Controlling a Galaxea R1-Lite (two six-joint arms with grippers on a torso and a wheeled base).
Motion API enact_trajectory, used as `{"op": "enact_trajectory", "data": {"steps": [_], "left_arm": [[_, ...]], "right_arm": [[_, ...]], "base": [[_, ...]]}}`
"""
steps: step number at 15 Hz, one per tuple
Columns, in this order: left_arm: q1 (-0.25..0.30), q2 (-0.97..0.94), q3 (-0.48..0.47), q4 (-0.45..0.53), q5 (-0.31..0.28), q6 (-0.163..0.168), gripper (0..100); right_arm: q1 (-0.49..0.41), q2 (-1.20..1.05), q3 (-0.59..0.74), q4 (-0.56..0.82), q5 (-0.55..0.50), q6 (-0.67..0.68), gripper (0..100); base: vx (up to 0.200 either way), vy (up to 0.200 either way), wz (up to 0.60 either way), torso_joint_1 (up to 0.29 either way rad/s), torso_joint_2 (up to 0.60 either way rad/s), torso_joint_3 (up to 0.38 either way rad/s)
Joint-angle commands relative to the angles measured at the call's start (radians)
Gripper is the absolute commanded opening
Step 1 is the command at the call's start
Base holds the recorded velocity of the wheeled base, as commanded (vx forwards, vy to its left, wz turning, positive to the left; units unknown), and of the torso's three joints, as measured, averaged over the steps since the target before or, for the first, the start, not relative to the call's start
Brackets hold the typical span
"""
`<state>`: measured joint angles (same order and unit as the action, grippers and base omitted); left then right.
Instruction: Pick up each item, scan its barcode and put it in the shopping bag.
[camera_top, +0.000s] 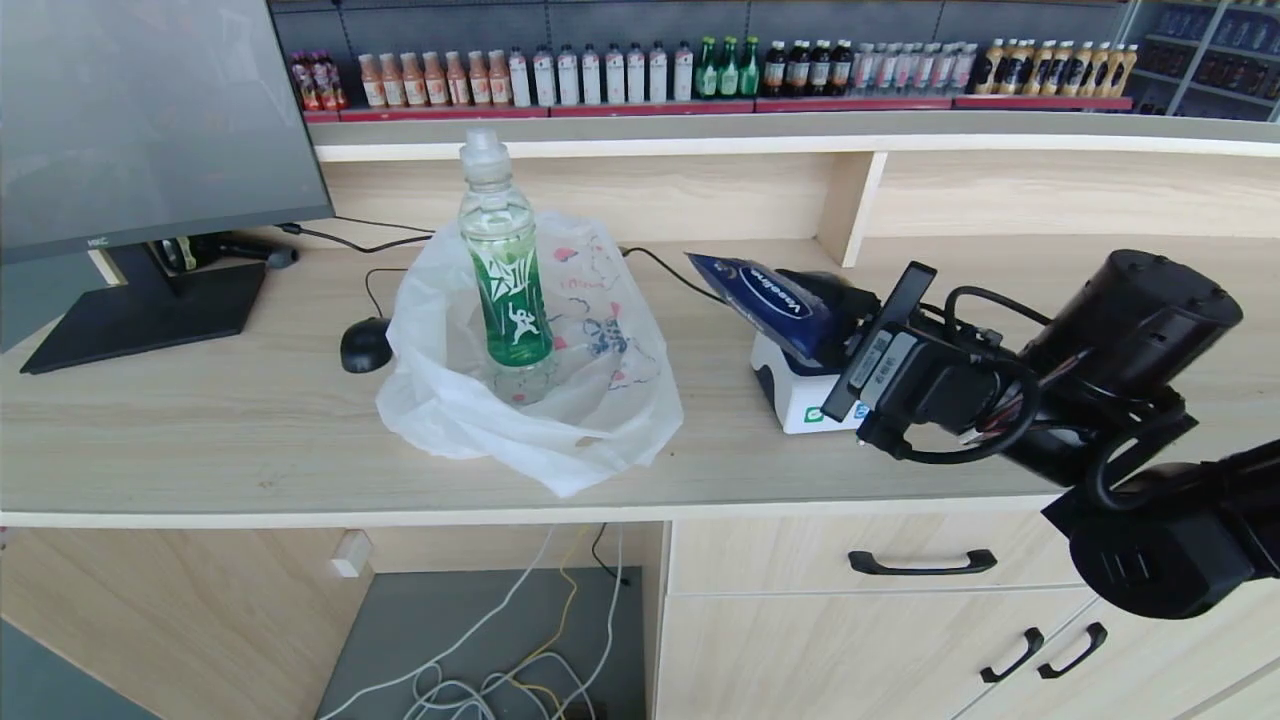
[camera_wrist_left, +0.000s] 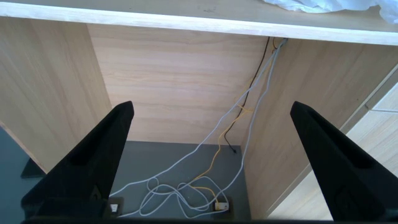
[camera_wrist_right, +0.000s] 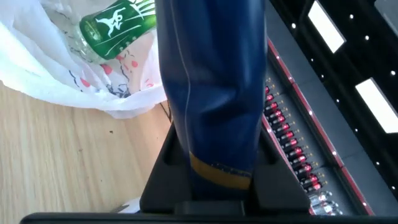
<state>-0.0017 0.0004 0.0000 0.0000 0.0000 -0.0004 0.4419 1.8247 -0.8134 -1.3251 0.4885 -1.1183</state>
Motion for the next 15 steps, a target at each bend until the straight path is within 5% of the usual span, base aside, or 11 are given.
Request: {"op": "enact_trajectory", "data": {"steps": [1,15], "left_arm": [[0.000,0.000,0.000,0.000,0.000,-0.001,100],[0.000,0.000,0.000,0.000,0.000,-0.001,100]], "right_arm": [[-0.022,0.022,-0.003,0.000,0.021,-0.003,0],[-0.063,0.025,0.042,0.001,0.064,-0.072,0]], "base": [[0.000,0.000,0.00,0.000,0.00,0.000],[0.000,0.000,0.00,0.000,0.00,0.000]]}}
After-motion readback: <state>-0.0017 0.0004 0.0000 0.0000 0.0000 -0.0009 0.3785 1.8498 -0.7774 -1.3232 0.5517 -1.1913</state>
